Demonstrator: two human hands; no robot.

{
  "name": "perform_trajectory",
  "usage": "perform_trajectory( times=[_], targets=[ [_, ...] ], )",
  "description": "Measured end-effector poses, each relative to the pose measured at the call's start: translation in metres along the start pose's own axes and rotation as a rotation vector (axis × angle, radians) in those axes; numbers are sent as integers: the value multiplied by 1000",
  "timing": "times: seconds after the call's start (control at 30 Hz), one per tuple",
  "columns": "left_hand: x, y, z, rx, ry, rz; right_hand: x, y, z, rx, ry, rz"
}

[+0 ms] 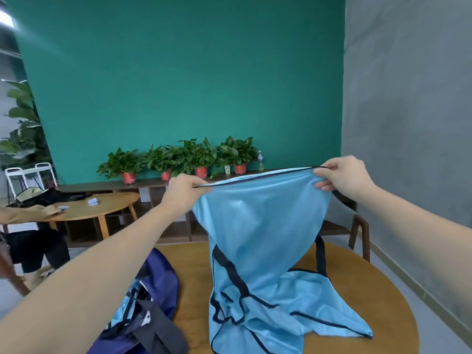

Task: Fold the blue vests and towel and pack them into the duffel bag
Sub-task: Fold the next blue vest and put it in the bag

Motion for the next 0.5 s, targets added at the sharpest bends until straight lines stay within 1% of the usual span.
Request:
perform_trajectory(
  times=[0.07,0.17,0.27,0.33,0.4,0.5],
  targets=[
    [30,-15,-12,74,29,-118,16,-9,8,-31,-44,-52],
    [74,-44,-44,115,53,-270,37,-24,35,-63,-137,-102],
    [104,-71,-74,44,88,-344,48,-41,67,-108,-238,-187],
    [110,-81,-84,-9,114,-355,50,-49,79,-90,-274,-240],
    [105,-81,-87,-14,120,-338,46,-52,80,-99,-278,-246],
    [81,-56,-70,31,97,-213,32,-41,58,-195,-246,-137]
  ],
)
Point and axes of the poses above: each hand's wrist, its own x-axis towards the middle knuckle, its own y-axis out of the palm, z = x × y, the point moved 4 cm from there along x, towards the middle knuckle, and after that the axes turned 3 degrees about -x, right-handed, at the moved point
